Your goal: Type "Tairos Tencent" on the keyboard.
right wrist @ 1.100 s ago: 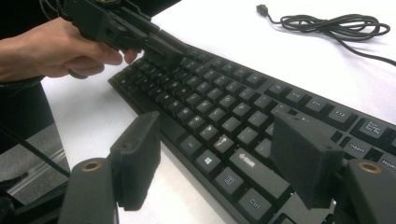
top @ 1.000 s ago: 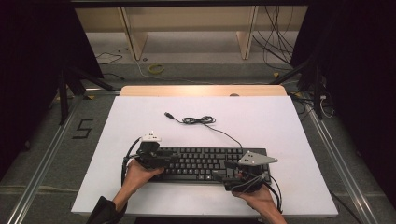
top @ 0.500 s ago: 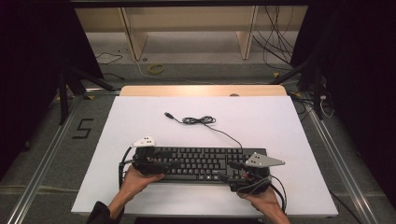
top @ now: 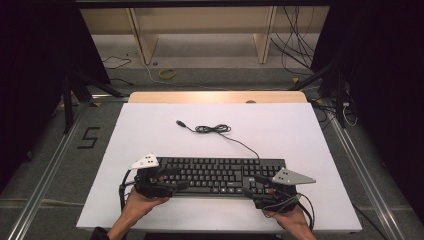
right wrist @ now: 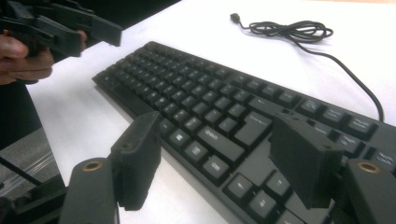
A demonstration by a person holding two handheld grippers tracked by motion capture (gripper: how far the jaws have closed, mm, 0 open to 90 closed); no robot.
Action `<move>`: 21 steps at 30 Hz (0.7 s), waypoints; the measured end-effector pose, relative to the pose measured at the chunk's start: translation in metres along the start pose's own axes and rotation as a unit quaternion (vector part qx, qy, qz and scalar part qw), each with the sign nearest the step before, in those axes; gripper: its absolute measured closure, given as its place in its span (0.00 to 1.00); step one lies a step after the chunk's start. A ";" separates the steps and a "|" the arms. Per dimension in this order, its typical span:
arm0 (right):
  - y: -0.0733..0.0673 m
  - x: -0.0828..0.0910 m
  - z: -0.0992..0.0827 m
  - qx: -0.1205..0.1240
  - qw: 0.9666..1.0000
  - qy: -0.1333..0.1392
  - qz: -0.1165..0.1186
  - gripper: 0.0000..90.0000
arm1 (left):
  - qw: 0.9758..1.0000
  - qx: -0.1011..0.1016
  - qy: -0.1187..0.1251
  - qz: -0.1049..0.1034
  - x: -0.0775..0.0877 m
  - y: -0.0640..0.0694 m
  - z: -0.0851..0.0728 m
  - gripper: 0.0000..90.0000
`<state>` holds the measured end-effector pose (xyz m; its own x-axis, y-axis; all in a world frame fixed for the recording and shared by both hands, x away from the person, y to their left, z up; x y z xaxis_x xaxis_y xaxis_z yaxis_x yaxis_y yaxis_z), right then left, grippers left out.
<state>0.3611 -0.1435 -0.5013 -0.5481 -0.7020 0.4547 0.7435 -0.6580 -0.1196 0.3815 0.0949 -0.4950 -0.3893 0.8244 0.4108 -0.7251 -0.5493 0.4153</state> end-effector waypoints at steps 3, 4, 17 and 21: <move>0.002 0.004 -0.003 0.000 1.000 0.001 -0.005 0.38 | 1.000 0.003 0.004 -0.002 0.003 0.003 -0.002 0.28; 0.003 0.005 -0.004 -0.001 1.000 0.002 -0.006 0.38 | 1.000 0.001 0.004 -0.003 0.003 0.004 -0.003 0.28; 0.007 0.014 -0.008 -0.006 1.000 0.007 -0.014 0.38 | 1.000 0.004 0.009 0.004 0.009 0.004 -0.010 0.27; 0.007 0.014 -0.007 -0.005 1.000 0.010 -0.014 0.38 | 1.000 0.004 0.011 0.005 0.010 0.003 -0.009 0.27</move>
<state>0.3559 -0.1600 -0.5017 -0.5765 -0.6884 0.4402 0.7238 -0.6803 -0.1159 0.3706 0.1032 -0.4970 -0.4091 0.8217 0.3969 -0.7168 -0.5585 0.4174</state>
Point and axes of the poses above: each handheld gripper's, and its own axes: x roughly backward along the jaws, z roughly out of its top, y roughly to its right, the point moved 10 cm from there along -x, roughly forward along the jaws, and after that the axes turned 5 degrees about x, right-handed, at the moved point
